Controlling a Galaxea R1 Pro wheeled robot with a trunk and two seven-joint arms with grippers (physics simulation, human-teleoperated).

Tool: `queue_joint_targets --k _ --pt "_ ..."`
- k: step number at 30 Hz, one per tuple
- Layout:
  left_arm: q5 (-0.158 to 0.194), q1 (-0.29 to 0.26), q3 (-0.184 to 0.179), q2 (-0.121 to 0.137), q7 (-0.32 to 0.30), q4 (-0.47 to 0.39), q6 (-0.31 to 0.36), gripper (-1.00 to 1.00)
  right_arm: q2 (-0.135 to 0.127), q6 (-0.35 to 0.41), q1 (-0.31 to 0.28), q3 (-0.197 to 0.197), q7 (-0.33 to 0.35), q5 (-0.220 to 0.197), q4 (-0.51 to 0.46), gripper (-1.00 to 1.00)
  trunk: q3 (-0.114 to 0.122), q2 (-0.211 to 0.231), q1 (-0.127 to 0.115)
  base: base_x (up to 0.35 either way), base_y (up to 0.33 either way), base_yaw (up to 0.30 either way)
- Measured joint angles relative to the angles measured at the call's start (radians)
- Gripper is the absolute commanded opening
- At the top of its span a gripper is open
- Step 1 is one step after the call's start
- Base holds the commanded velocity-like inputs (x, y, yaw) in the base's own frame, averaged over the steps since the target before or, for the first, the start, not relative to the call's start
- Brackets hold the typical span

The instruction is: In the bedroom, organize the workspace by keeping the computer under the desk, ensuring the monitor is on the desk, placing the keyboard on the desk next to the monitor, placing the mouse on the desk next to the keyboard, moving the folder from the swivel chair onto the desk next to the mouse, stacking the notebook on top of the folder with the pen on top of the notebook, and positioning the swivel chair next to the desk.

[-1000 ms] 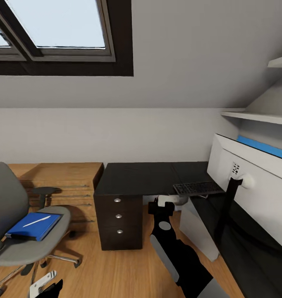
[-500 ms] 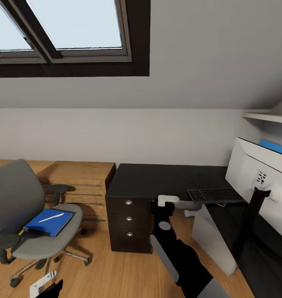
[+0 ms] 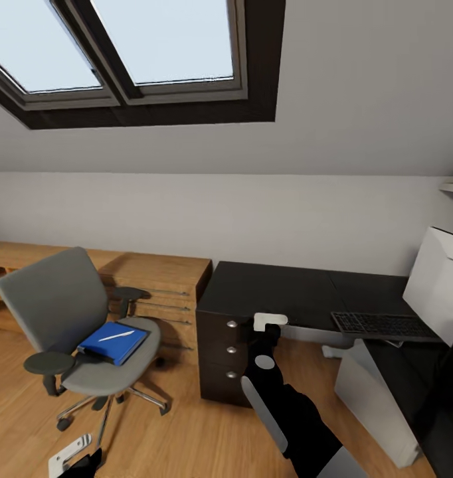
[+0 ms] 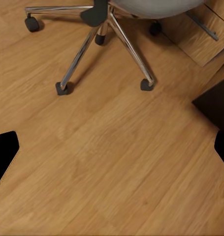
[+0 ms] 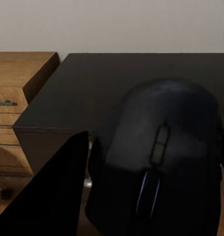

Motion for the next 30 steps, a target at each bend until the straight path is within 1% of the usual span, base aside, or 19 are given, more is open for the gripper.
queue_joint_targets --k 4,11,13,21,24,25,26,27,30 --pt "0.0 0.0 -0.009 -0.004 0.0 0.0 0.0 1.0 0.0 0.0 0.0 0.0 0.0 0.0 0.0 -1.0 -0.001 0.0 0.0 0.0 0.0 0.278" --pt "-0.001 0.0 -0.053 -0.008 0.0 -0.001 0.0 1.0 0.0 0.0 0.0 0.0 0.0 0.001 0.0 -1.0 -0.006 0.0 0.0 0.025 0.0 0.255" --pt "0.0 0.0 -0.061 -0.008 0.0 -0.001 0.0 1.0 0.0 0.0 0.0 0.0 0.0 0.001 0.0 -1.0 -0.007 0.0 0.0 0.194 0.025 0.15" --pt "-0.001 0.0 -0.067 -0.008 0.0 -0.001 -0.001 1.0 -0.001 -0.003 0.0 -0.001 0.001 0.003 0.001 -1.0 -0.009 0.0 -0.001 0.3 0.037 0.026" --pt "-0.001 0.0 -0.075 -0.008 0.0 -0.002 -0.019 1.0 -0.004 -0.006 0.0 -0.001 0.001 0.004 0.001 -1.0 -0.009 0.0 -0.001 0.324 0.002 0.001" --pt "-0.002 0.0 -0.075 -0.008 0.0 -0.002 -0.033 1.0 -0.006 -0.006 0.0 -0.001 0.001 0.004 0.0 -1.0 -0.009 0.0 -0.001 0.325 0.001 0.0" --pt "-0.002 0.0 -0.077 -0.008 -0.001 -0.003 -0.069 1.0 -0.01 -0.006 0.0 -0.001 0.001 0.003 -0.001 -1.0 -0.009 0.0 -0.001 0.324 0.0 0.0" --pt "-0.001 0.0 -0.084 -0.008 -0.001 -0.003 -0.09 1.0 -0.012 -0.006 0.0 -0.001 0.001 0.003 -0.001 -1.0 -0.009 0.0 -0.001 0.307 0.0 0.0" --pt "0.001 0.0 -0.103 -0.008 -0.001 -0.003 -0.108 1.0 -0.012 -0.006 0.0 0.0 0.002 0.002 -0.002 -1.0 -0.009 0.0 0.0 0.157 0.0 0.0"
